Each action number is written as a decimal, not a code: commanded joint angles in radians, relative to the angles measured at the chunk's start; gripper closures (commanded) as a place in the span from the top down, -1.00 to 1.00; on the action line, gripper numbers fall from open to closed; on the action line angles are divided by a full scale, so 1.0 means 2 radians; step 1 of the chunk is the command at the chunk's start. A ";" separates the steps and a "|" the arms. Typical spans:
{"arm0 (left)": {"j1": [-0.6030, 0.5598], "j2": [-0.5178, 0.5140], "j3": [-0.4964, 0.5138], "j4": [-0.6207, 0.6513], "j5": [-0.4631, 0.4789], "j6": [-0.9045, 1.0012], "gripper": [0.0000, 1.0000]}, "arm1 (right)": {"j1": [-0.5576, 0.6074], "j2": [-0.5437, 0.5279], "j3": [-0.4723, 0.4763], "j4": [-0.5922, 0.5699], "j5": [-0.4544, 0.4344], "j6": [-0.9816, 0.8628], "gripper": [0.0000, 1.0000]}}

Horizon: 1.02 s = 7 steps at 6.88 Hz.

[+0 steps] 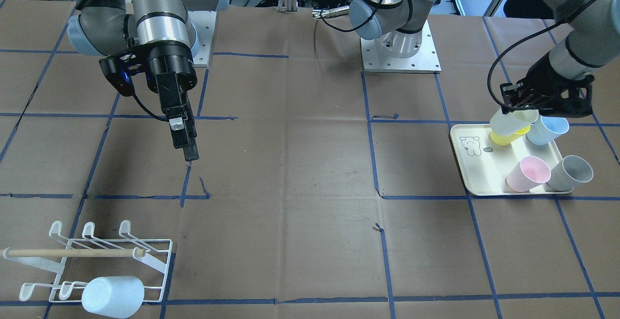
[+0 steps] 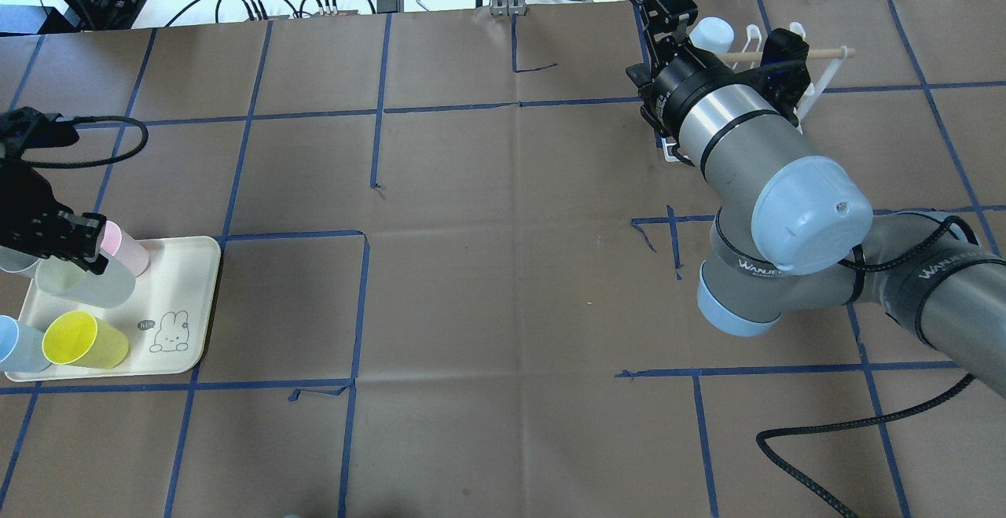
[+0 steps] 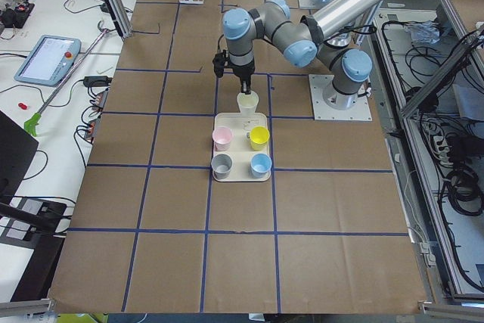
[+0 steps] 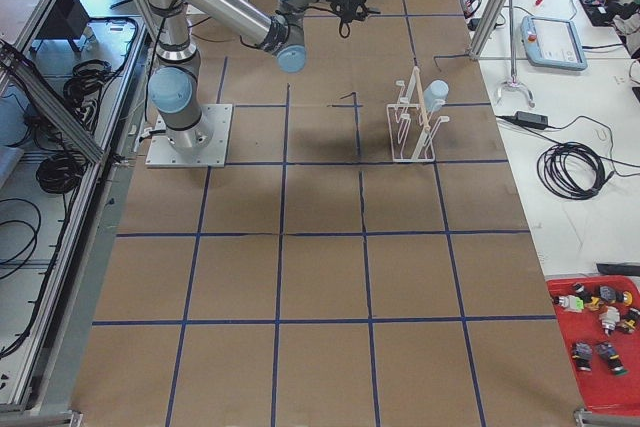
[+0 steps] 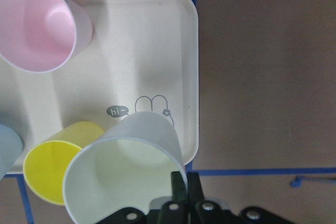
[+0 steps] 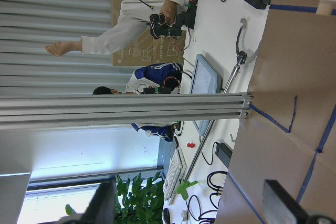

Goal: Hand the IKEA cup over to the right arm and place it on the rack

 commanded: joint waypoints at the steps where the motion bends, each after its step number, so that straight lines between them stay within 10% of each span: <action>1: -0.014 -0.035 0.128 -0.108 0.000 -0.006 -1.00 | 0.001 -0.004 -0.001 0.002 0.000 0.000 1.00; 4: -0.062 -0.089 0.161 -0.017 -0.080 0.010 -1.00 | 0.000 0.001 -0.001 0.001 0.000 0.000 1.00; 7: -0.084 -0.084 0.142 0.071 -0.331 0.011 -1.00 | 0.001 0.001 0.000 0.003 -0.002 0.000 1.00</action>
